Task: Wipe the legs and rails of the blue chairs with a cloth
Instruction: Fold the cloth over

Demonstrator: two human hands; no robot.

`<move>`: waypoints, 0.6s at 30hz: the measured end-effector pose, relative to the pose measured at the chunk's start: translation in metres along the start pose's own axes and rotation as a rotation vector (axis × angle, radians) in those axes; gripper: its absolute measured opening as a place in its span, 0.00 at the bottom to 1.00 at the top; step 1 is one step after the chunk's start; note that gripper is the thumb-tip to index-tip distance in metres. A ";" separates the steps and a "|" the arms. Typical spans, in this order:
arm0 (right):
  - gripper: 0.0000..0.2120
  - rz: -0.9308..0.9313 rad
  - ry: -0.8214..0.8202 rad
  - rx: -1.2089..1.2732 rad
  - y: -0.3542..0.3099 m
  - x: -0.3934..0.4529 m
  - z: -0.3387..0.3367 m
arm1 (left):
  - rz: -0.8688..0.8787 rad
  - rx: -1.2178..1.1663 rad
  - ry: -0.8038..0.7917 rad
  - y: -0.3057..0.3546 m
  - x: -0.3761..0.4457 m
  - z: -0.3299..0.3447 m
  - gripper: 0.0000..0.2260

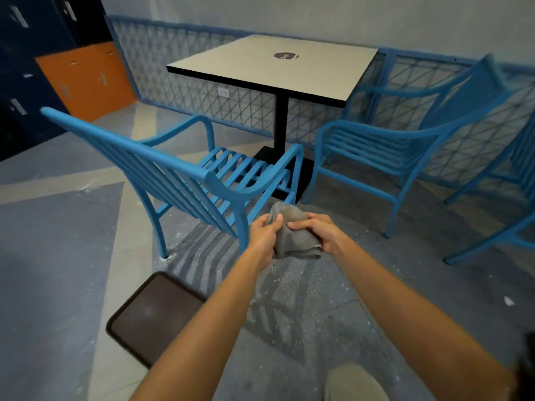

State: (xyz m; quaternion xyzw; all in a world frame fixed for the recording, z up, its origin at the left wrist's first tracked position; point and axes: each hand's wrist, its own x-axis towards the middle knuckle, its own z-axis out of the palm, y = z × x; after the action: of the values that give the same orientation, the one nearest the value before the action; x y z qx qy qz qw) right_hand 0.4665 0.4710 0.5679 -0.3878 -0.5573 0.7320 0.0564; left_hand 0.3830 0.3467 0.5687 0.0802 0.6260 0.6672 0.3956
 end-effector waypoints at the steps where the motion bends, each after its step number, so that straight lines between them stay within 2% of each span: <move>1: 0.22 0.022 -0.014 -0.005 -0.010 -0.019 0.007 | -0.005 0.008 0.001 0.013 -0.018 -0.004 0.06; 7: 0.32 0.118 -0.127 0.070 -0.056 -0.091 0.037 | -0.046 -0.020 -0.068 0.083 -0.089 -0.015 0.13; 12: 0.32 0.157 -0.228 0.189 -0.090 -0.138 0.072 | -0.048 -0.018 -0.115 0.150 -0.132 -0.040 0.16; 18: 0.29 0.144 -0.335 0.304 -0.131 -0.170 0.119 | -0.061 -0.053 -0.076 0.213 -0.156 -0.075 0.15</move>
State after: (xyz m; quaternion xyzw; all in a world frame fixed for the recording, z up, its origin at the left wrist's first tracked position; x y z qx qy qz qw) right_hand 0.4629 0.3404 0.7755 -0.2867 -0.4131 0.8638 -0.0313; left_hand 0.3517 0.2112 0.8049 0.0761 0.5947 0.6678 0.4412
